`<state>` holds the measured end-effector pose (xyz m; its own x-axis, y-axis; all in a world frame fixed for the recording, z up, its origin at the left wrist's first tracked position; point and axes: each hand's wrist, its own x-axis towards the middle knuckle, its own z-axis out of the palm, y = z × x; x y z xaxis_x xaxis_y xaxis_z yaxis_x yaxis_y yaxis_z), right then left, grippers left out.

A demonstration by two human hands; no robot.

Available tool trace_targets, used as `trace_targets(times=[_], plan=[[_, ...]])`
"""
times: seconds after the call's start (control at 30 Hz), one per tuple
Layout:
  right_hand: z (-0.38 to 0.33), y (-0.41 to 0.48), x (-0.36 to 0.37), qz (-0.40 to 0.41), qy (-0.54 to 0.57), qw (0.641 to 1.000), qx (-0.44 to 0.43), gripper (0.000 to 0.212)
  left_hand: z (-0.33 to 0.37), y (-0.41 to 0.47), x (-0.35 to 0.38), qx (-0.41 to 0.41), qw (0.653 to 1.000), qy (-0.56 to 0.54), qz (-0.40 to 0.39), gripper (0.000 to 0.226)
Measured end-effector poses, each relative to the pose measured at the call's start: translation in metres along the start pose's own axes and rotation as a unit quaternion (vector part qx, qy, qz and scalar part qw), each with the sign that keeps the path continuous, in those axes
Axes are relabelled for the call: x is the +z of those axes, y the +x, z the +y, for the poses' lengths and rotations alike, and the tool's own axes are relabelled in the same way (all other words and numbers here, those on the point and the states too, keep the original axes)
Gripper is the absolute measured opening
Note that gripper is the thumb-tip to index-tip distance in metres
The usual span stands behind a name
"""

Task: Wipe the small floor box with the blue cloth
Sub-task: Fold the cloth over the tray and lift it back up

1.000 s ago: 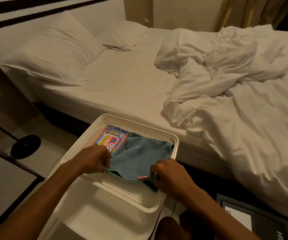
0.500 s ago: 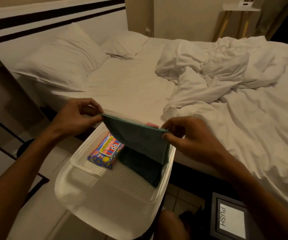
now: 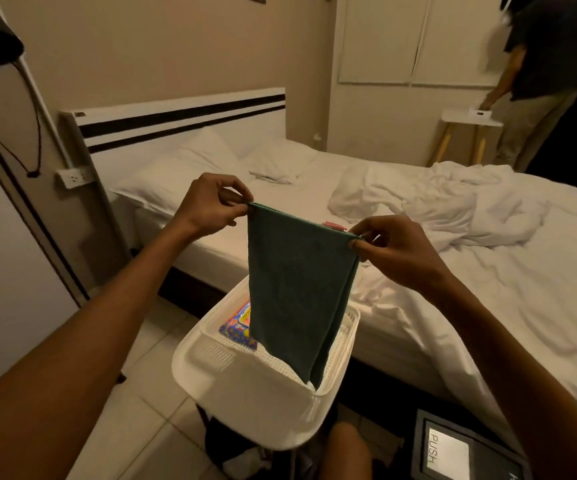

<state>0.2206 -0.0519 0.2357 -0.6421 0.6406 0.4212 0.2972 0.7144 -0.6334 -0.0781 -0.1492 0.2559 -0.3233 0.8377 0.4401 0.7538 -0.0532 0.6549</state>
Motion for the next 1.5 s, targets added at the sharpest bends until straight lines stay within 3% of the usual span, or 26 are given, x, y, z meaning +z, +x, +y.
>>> trace_targets(times=[0.33,0.6,0.97,1.33,1.5], plan=[[-0.032,-0.001,-0.016,0.033,0.023,0.999,-0.023,0.017,0.029,-0.012,-0.029,0.008,1.000,-0.023,0.018,0.019],[0.032,0.011,0.013,-0.011,-0.016,0.996,0.084,0.018,-0.022,0.006,0.032,-0.043,0.998,0.005,-0.036,0.018],[0.123,0.053,0.034,-0.001,-0.065,0.984,0.165,0.017,-0.072,0.075,0.127,-0.071,0.997,0.022,-0.038,0.014],[0.164,0.071,0.040,-0.003,-0.063,0.982,0.179,0.020,-0.087,0.099,0.156,-0.057,0.995,0.057,-0.051,0.016],[0.168,0.057,0.053,0.000,-0.067,0.988,0.140,0.017,-0.100,0.082,0.157,-0.069,0.995,0.031,-0.063,0.014]])
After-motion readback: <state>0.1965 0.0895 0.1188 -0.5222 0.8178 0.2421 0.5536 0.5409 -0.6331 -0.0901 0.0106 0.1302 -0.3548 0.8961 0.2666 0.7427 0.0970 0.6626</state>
